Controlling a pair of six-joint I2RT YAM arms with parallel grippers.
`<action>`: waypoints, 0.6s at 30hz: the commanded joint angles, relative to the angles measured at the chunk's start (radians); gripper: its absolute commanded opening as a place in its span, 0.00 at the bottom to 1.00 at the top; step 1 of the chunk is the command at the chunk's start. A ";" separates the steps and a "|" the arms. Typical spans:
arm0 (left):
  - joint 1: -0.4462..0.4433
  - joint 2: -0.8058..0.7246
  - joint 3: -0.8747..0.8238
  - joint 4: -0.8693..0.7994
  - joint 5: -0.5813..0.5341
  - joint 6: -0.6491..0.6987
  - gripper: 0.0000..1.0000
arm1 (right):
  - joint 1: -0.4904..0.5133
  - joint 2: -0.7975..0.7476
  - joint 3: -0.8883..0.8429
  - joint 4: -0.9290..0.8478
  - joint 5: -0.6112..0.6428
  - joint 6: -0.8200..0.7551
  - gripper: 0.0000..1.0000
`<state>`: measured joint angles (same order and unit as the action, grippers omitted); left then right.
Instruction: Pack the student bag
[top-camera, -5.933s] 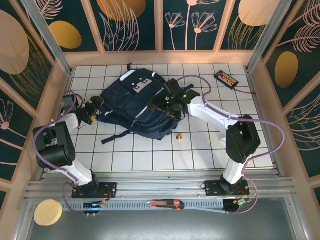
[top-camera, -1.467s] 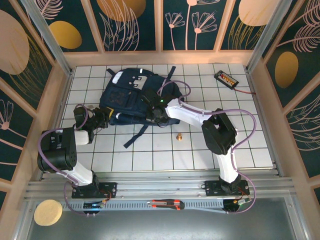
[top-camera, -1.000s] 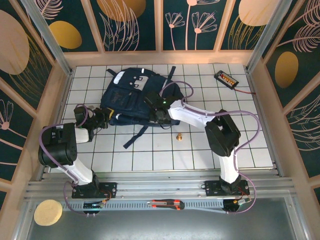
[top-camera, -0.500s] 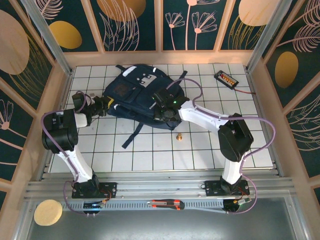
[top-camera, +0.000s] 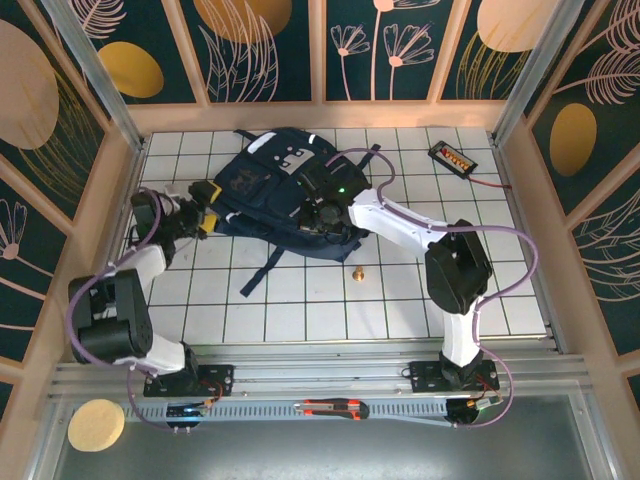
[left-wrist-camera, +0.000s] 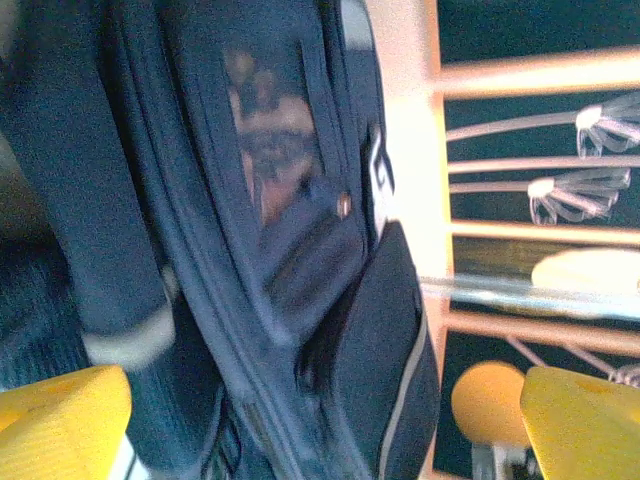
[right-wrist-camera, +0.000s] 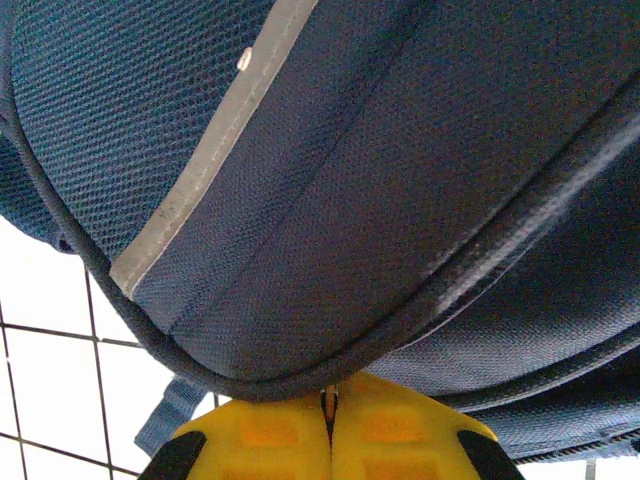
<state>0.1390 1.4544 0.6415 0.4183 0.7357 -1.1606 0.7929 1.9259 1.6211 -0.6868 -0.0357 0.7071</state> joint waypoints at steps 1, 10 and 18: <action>-0.101 -0.029 -0.096 0.122 -0.015 -0.164 0.99 | 0.009 0.015 0.043 0.010 -0.036 -0.026 0.00; -0.246 0.077 -0.069 0.383 -0.058 -0.393 0.96 | 0.032 -0.016 0.035 0.007 -0.019 -0.041 0.00; -0.291 0.125 0.027 0.321 -0.040 -0.405 0.91 | 0.045 -0.034 0.048 0.005 0.005 -0.027 0.00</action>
<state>-0.1394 1.5593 0.6621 0.7128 0.6941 -1.5143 0.8207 1.9320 1.6283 -0.6891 -0.0399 0.6861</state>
